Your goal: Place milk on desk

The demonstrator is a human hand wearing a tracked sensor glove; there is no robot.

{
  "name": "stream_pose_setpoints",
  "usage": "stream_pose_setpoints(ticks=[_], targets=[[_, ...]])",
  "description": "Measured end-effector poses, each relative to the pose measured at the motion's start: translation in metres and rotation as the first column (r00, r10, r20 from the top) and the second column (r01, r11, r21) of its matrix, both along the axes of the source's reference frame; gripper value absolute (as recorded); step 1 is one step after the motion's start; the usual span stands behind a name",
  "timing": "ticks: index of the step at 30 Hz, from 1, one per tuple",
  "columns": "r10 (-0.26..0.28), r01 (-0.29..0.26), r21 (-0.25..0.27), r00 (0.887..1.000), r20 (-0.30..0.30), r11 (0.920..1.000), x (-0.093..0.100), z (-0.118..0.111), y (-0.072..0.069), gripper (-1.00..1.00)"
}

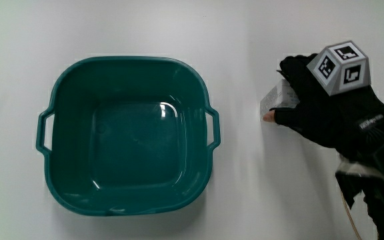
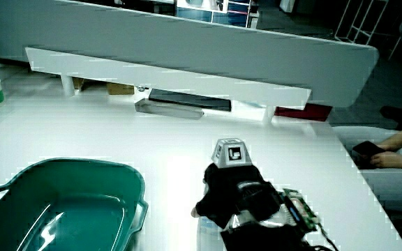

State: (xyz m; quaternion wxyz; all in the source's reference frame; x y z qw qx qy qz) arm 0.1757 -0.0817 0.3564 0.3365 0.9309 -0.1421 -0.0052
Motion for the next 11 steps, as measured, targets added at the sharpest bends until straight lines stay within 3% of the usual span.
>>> stream_pose_setpoints(ticks=[2,4,5,6,7,8,10,11], targets=[[-0.044,0.043,0.099,0.999,0.011,0.9942,-0.009,-0.019,0.008,-0.93],[-0.074,0.069,0.156,0.997,0.032,0.9853,-0.017,-0.030,0.017,-1.00],[-0.100,0.090,0.165,0.993,0.055,0.9822,-0.024,-0.040,0.023,-1.00],[-0.106,0.093,0.150,0.991,0.082,0.9843,-0.027,-0.042,0.028,-1.00],[-0.135,0.118,0.130,0.982,0.135,0.9845,-0.041,-0.062,0.036,-1.00],[-0.166,0.143,0.171,0.977,0.130,0.9748,-0.046,-0.067,0.041,-1.00],[-0.219,0.193,0.142,0.955,0.199,0.9709,-0.060,-0.081,0.052,-1.00],[-0.218,0.191,0.137,0.952,0.215,0.9719,-0.062,-0.078,0.057,-1.00]])
